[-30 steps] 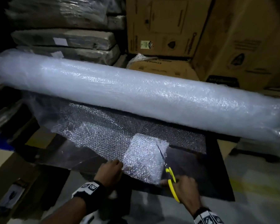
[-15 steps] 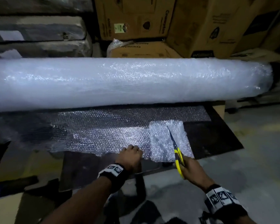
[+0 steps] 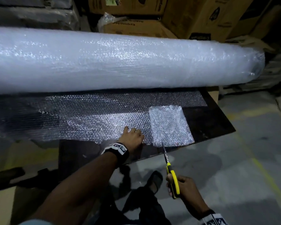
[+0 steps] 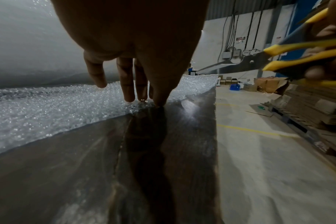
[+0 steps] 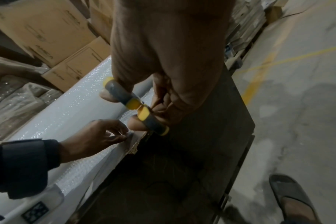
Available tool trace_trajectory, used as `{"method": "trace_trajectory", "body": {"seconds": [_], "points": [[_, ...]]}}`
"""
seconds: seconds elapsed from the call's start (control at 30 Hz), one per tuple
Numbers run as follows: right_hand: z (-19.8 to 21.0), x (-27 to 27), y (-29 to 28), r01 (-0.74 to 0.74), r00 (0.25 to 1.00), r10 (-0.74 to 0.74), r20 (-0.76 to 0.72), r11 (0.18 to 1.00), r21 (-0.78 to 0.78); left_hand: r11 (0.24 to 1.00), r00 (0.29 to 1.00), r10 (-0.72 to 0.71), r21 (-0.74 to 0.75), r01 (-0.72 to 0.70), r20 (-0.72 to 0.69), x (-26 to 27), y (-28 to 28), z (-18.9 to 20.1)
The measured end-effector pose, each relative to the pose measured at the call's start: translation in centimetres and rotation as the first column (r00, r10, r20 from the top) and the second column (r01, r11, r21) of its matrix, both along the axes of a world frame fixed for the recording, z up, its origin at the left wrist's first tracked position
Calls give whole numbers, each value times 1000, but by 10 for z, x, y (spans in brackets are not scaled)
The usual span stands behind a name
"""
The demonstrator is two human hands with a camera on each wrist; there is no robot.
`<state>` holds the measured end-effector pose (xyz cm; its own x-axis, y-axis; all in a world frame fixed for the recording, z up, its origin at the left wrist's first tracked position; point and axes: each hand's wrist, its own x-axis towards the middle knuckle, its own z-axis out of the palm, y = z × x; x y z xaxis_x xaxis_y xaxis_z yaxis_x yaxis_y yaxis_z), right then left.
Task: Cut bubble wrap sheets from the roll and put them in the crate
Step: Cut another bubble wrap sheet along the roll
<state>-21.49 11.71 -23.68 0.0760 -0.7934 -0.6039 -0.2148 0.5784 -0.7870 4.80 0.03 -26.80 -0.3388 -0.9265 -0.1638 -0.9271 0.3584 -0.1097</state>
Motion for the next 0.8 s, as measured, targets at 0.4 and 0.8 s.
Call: {"method": "trace_trajectory", "body": {"seconds": [0.4,0.8], "points": [[-8,14,-4,14,992,-37,117,982,191,999,997,-14,34,11,74,-5,-12,3],[0,43,-17,-48,991,9,136,956,289,999,998,53,-8,-54,-31,-3,-13,18]]}}
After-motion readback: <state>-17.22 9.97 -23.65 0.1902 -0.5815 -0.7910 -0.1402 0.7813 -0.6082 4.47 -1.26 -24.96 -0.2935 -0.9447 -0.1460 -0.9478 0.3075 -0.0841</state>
